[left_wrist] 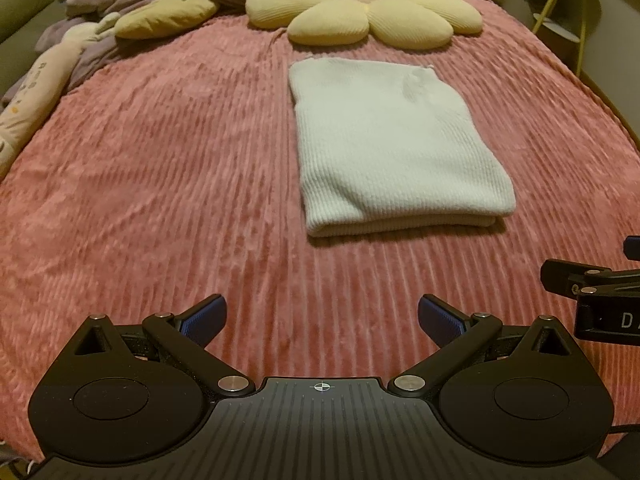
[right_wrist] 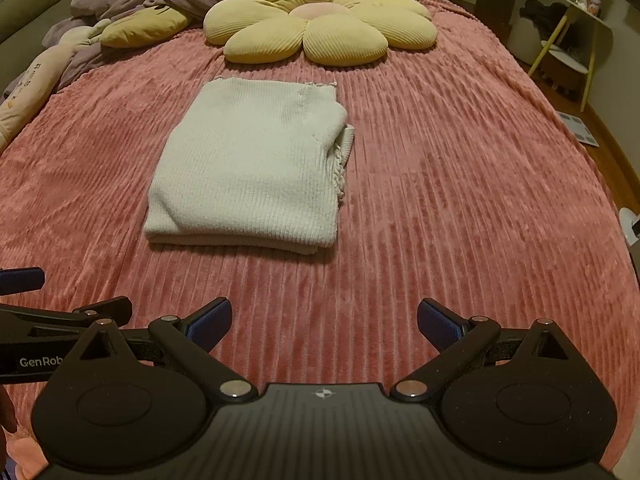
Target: Fold small clothes
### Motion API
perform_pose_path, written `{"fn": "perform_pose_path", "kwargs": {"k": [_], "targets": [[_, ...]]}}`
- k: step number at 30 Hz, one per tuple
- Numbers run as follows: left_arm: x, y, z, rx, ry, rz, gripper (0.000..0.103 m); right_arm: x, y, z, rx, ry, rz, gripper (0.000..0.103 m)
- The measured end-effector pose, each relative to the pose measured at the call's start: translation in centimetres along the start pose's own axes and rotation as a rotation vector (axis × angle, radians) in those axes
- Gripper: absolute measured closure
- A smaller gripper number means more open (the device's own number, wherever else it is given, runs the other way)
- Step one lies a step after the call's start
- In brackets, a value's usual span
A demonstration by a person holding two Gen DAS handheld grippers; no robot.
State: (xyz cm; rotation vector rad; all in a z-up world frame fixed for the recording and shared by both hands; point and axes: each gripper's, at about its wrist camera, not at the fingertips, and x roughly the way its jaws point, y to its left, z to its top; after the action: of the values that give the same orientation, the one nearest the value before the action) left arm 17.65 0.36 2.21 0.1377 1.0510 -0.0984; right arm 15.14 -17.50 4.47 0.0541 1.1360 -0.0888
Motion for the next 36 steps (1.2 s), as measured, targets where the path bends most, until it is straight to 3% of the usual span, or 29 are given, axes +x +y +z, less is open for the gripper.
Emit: {"fn": "perform_pose_path", "kwargs": {"k": [36], "targets": [[-0.1,-0.19,-0.2,0.015,-0.007,0.005,0.0,-0.43,-0.15,-0.07,0.013,-0.002,0.015,0.004]]}}
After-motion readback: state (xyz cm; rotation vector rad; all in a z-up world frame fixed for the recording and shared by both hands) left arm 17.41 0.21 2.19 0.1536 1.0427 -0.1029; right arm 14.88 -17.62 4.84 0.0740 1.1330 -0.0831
